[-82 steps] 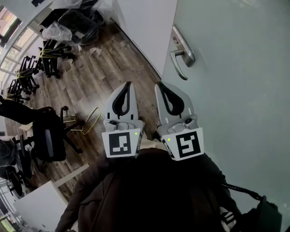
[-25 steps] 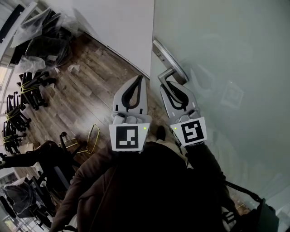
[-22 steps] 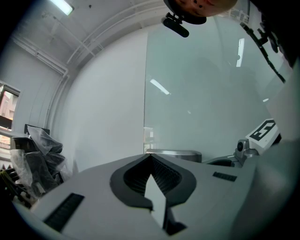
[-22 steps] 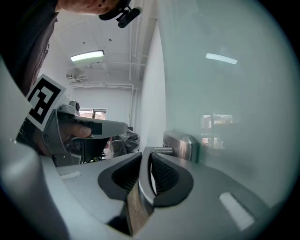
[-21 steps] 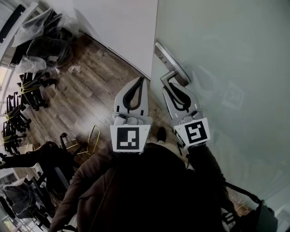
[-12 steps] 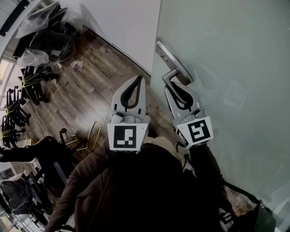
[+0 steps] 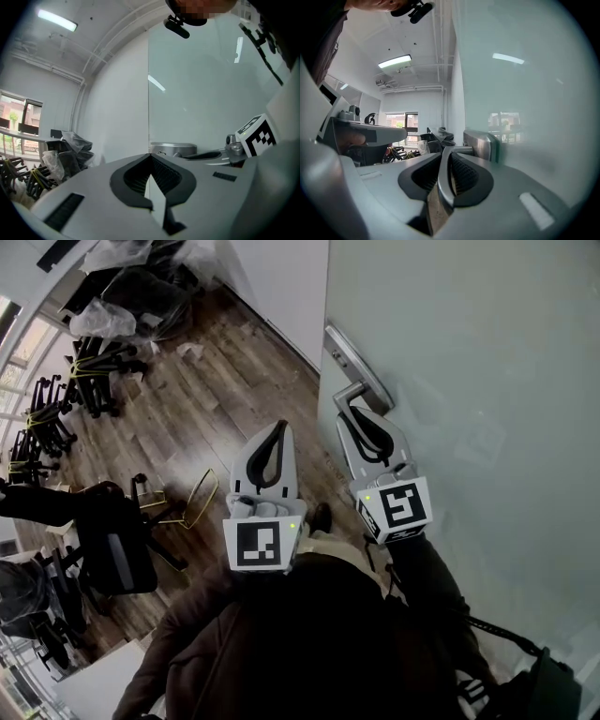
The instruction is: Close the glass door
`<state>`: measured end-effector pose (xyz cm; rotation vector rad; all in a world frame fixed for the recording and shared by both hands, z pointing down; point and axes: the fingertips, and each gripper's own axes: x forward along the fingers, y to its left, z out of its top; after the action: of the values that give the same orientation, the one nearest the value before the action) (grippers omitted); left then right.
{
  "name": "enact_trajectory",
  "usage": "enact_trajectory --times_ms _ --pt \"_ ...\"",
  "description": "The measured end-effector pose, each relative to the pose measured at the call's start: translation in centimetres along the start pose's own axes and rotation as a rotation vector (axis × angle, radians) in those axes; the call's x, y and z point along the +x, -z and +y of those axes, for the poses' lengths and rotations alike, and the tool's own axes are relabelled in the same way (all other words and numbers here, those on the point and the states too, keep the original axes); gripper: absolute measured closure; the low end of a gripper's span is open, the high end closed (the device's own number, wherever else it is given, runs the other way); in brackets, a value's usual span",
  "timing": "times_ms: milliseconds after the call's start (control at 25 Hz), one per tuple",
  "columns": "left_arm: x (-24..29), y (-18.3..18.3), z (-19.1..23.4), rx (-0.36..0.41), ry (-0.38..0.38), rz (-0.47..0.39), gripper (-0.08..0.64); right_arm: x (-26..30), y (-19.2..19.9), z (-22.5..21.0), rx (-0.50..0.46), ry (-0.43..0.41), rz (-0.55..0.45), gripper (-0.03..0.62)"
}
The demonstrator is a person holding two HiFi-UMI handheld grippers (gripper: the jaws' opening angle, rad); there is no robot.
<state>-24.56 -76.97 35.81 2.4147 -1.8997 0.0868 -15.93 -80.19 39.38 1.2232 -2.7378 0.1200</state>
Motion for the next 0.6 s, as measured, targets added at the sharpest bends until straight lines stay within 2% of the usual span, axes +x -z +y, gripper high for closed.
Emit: enact_trajectory --times_ms 240,600 --pt "-3.3 -0.1 4.0 -0.021 -0.098 0.013 0.563 1.0 -0.8 3.7 0.004 -0.071 0.009 0.526" --pt "-10.9 0.6 6.8 -0.045 -0.144 -0.005 0.563 -0.3 -0.2 11.6 -0.023 -0.181 0.006 0.526"
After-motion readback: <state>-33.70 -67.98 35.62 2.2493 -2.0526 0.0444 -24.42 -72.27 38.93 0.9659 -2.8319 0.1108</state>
